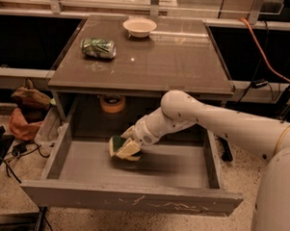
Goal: Place sponge into top drawer
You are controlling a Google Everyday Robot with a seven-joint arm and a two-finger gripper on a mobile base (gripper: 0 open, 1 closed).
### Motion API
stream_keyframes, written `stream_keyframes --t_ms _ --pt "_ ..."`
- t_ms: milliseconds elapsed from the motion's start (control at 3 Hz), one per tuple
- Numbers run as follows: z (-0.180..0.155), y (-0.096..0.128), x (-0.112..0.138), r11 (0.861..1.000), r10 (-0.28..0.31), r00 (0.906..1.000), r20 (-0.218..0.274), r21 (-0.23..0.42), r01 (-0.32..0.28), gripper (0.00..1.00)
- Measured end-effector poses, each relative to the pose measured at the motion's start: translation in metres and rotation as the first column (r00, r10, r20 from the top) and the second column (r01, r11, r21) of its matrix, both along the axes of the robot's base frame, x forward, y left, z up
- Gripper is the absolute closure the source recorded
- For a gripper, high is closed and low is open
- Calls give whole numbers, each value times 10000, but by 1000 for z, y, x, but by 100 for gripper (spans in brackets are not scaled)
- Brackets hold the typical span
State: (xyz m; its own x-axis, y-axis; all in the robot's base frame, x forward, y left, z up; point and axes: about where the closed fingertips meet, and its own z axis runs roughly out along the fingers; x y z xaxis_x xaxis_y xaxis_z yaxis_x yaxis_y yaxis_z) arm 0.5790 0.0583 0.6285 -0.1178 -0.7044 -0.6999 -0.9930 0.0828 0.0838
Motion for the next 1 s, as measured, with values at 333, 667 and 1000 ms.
stream_keyframes --t_ms 333,667,1000 --pt "0 0 0 10000 1 10000 0 0 -1 12" --pt "0 0 0 10000 2 10000 -1 0 -2 0" --pt "0 0 0 10000 2 10000 -2 0 -2 0"
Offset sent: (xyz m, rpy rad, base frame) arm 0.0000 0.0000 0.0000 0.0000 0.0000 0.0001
